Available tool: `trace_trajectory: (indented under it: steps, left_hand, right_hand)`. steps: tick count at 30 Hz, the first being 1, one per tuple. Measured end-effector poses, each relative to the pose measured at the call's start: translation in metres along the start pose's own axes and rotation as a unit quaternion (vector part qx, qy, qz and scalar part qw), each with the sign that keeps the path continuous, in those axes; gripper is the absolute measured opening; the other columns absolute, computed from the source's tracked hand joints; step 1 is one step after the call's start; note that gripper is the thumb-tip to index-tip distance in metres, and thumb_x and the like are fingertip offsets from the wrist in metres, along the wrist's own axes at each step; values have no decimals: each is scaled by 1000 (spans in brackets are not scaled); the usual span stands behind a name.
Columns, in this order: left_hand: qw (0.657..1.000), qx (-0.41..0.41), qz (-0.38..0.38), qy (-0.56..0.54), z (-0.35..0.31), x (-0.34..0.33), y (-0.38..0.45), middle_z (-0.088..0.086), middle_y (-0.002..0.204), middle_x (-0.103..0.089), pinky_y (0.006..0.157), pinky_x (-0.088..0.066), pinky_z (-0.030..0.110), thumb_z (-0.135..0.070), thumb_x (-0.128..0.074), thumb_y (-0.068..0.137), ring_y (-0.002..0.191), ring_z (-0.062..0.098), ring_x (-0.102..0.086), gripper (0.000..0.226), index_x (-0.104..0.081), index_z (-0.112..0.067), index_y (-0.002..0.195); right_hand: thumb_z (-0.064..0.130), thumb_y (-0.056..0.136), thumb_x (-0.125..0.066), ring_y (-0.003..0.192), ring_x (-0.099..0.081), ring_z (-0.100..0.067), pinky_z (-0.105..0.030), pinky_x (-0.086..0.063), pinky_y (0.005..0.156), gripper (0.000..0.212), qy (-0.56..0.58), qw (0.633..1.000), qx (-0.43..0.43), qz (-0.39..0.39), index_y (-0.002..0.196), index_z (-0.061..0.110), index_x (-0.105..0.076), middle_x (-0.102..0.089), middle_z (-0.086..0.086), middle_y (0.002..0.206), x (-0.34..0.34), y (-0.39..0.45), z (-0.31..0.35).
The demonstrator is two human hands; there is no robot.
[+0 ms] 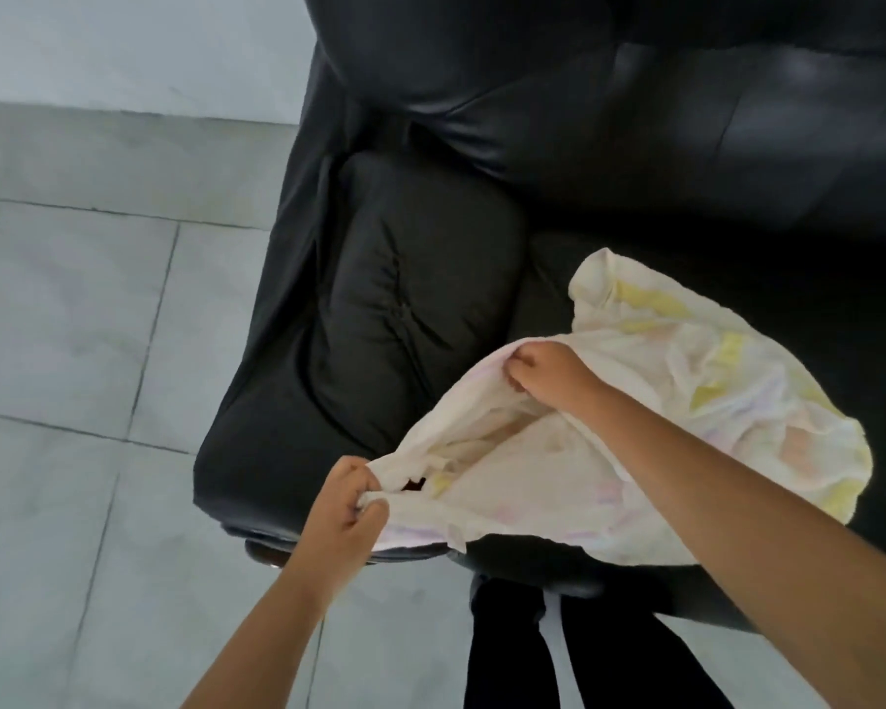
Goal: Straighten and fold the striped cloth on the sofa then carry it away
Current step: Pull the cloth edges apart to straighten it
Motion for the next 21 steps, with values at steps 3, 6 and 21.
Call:
trace_trajectory:
  steps: [3,6,21]
  left_hand:
    - [999,14,-25,-25,22,-3,-2,-3,79,-43,57,-35,3,-41,-36,54,68,-8,-46,19,-35,-21,55]
    - [999,18,-15,-39,36,-14,-2,-6,80,-42,58,-36,3,-41,-37,56,70,-7,-47,17,-35,-24,55]
    - [998,23,54,-3,55,-60,-28,-14,82,-41,57,-38,4,-39,-37,57,75,-10,-48,11,-32,-30,52]
  right_hand:
    - [18,93,-40,90,-58,-27,-33,-44,77,29,-56,990,91,88,87,-1,-60,-64,-14,92,-56,-22,15]
    - [24,94,-36,121,-48,-26,-40,-39,104,37,-179,930,140,290,128,14,-46,-52,-9,134,-140,-70,5]
    - [25,95,-38,126,-43,-35,-45,-38,102,43,-361,862,100,340,137,18,-34,-44,-17,139,-184,-86,-49]
Point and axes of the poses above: each hand's wrist, its own y-axis towards the middle knuckle, its own x-axis out of the back of the hand, z = x × y, the point moved 9 cm from there along y, towards the middle knuckle
